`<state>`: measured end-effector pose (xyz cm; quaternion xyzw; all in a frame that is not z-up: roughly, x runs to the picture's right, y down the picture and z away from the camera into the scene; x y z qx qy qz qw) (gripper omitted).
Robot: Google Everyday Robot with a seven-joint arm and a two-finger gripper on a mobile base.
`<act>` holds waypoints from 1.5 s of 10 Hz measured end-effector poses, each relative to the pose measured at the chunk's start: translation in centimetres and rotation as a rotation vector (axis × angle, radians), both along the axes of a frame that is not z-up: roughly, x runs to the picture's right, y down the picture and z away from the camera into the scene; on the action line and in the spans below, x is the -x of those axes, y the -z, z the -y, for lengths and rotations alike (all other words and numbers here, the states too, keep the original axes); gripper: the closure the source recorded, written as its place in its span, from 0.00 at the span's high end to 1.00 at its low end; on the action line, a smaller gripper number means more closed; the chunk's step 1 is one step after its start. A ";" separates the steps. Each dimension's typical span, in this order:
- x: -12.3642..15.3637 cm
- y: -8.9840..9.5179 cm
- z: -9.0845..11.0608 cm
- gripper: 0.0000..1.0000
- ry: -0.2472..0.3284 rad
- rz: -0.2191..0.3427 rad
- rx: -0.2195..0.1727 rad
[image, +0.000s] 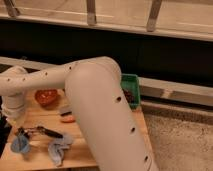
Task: Place fork in plastic cup
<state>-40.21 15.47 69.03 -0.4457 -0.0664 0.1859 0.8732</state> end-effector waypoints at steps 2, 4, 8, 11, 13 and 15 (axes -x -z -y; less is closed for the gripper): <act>-0.3 -0.9 -0.4 0.00 -0.005 -0.008 0.017; -0.6 -1.7 -0.7 0.00 -0.010 -0.015 0.032; -0.5 -1.9 -1.2 0.06 -0.004 -0.010 0.043; -0.5 -2.1 -1.4 0.33 -0.004 -0.005 0.057; -0.6 -2.2 -1.4 0.56 -0.010 0.000 0.070; -0.7 -2.3 -1.3 0.64 -0.014 -0.001 0.072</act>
